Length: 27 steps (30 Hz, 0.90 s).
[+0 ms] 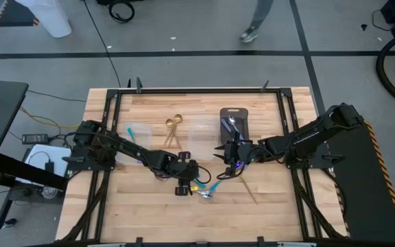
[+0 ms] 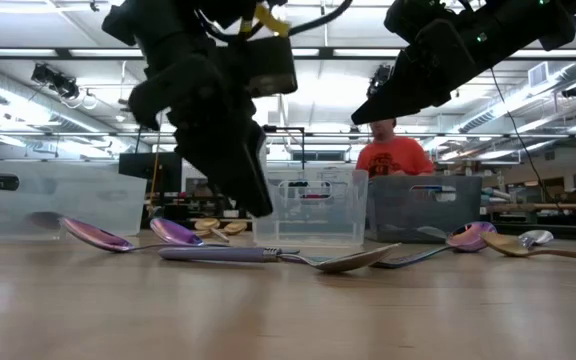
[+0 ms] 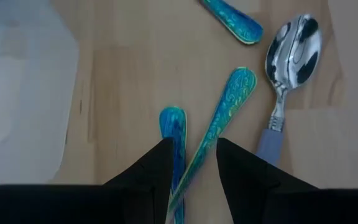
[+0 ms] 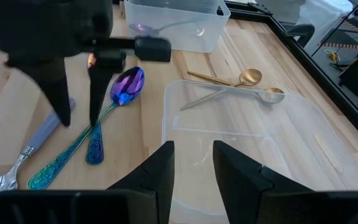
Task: Sort silverware by color (type)
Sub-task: Put the blue spoon into the left transparent bin
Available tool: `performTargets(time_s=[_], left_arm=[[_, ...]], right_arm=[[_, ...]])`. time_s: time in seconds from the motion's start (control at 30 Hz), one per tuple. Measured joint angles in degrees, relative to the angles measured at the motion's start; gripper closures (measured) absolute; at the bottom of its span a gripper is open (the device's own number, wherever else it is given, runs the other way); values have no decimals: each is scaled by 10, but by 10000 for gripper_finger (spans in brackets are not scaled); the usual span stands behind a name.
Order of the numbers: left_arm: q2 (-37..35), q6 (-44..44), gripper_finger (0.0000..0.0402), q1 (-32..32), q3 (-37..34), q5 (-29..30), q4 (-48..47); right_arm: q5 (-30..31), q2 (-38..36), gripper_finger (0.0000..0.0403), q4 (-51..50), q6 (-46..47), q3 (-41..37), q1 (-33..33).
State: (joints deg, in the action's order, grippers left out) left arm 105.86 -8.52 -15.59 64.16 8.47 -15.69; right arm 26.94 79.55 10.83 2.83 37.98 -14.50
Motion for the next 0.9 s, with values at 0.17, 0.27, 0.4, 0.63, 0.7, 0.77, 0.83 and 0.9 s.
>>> performTargets(time_s=[0.17, 0.27, 0.4, 0.63, 0.7, 0.77, 0.83, 0.9], left_arm=[[24, 42, 269, -3, -1, -3, 14], [38, 59, 269, -4, -1, -6, 20], [48, 75, 269, -4, 0, -11, 22], [46, 76, 286, 1, 1, -35, 1], [46, 77, 302, 2, 1, -50, -4], [45, 80, 320, 2, 1, -60, -9], [45, 86, 339, 1, 2, -66, -14], [45, 92, 355, 1, 2, -70, -19]], right_arm=[[0, 0, 281, -2, 0, 0, 0], [0, 0, 281, -3, 0, 0, 0], [0, 0, 281, -3, 0, 0, 0], [-1, 0, 281, -3, 0, 0, 0], [-1, 0, 281, -3, 0, 0, 0], [-1, 0, 281, -3, 0, 0, 0], [-1, 0, 281, -3, 0, 0, 0], [-1, 0, 281, -3, 0, 0, 0]])
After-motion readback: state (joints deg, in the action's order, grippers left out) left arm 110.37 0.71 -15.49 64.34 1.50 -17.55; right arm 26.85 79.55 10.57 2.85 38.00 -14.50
